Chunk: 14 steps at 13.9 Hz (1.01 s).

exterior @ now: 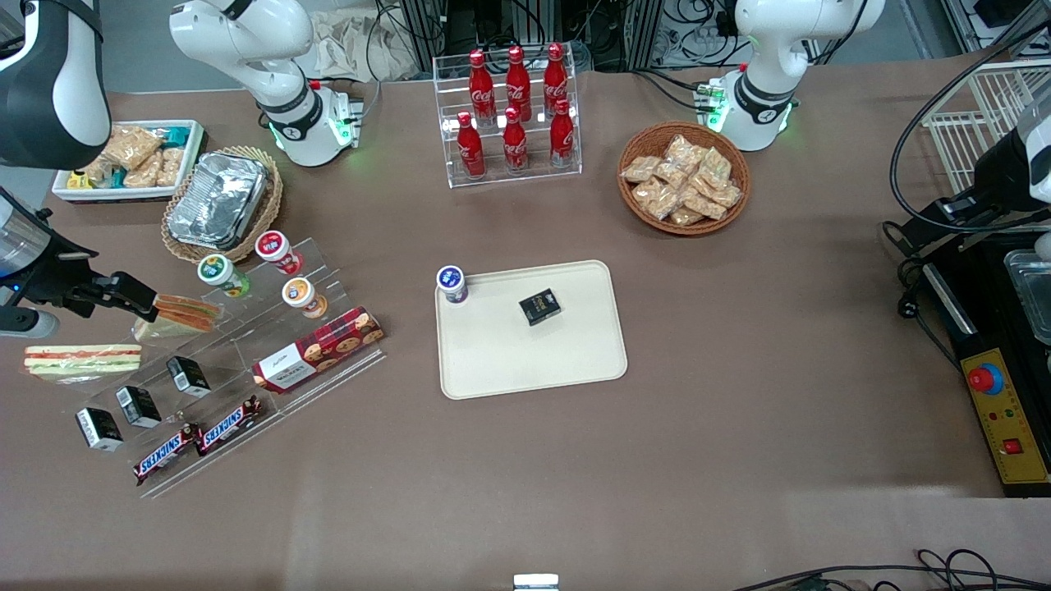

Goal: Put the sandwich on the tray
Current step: 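Move the right gripper over the wrapped sandwiches in the acrylic rack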

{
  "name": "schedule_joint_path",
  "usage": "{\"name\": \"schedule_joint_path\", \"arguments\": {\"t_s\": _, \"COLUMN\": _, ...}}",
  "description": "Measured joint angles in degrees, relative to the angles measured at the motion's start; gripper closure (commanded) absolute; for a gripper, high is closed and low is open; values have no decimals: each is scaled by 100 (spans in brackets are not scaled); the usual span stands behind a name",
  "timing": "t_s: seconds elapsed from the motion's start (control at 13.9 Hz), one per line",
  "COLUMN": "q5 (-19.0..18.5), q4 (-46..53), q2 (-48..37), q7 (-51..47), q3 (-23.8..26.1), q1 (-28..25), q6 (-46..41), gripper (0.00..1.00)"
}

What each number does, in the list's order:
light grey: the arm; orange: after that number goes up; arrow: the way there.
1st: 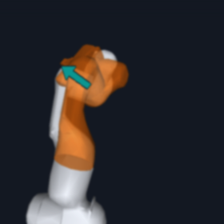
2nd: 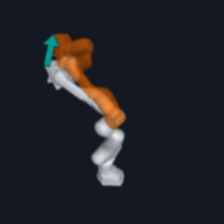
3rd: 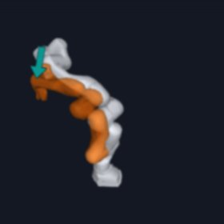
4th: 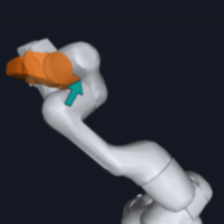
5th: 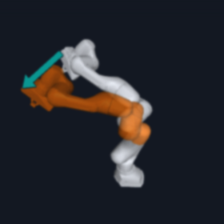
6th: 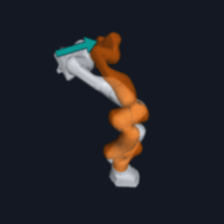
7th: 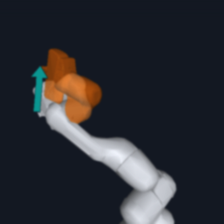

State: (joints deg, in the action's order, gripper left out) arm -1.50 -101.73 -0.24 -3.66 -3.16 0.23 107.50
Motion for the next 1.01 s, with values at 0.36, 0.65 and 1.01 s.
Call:
{"name": "schedule_joint_path", "arguments": {"t_s": 0.36, "q5": 0, "q4": 28, "q2": 20, "q7": 0, "q3": -7, "q1": 3, "q6": 2, "gripper": 1}}
{"name": "schedule_joint_path", "arguments": {"t_s": 0.65, "q5": 0, "q4": 24, "q2": 33, "q7": 0, "q3": -18, "q1": 9, "q6": -37, "gripper": 1}}
{"name": "schedule_joint_path", "arguments": {"t_s": 1.01, "q5": -1, "q4": -63, "q2": 51, "q7": 42, "q3": -156, "q1": 368, "q6": -240, "gripper": 1}}
